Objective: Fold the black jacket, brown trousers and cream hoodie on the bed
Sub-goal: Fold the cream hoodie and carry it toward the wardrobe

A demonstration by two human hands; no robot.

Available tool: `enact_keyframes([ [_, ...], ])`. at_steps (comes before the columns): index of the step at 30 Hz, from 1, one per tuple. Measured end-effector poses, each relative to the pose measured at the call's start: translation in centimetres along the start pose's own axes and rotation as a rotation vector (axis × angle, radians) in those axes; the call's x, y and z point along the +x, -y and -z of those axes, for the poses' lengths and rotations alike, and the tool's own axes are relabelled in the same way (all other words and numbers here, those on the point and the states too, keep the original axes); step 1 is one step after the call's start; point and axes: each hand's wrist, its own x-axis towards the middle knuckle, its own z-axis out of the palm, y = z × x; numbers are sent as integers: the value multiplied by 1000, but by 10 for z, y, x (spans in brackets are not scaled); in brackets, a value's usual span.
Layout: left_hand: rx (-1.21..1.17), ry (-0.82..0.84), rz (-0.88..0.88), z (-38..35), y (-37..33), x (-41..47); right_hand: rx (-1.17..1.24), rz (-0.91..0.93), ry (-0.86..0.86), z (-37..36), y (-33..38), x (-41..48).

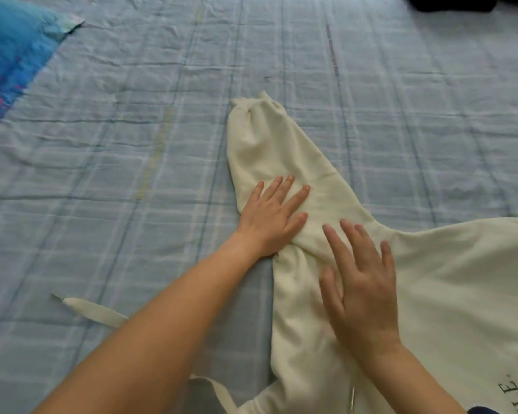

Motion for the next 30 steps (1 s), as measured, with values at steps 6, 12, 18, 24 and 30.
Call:
enact_keyframes([
  [6,5,-339,216,36,56,22,-215,-26,348,-42,-9,76],
  [12,-1055,-375,674,67,85,59,-186,-7,278,-57,-21,71],
  [18,-1390,-176,595,84,67,69,-161,-25,337,-52,-18,75],
  [24,-1671,-82,326,113,5,2,751,-321,273,26,-10,114],
  [30,-1617,146,-1,129,-78,-69,1007,-270,205,150,-33,99],
])
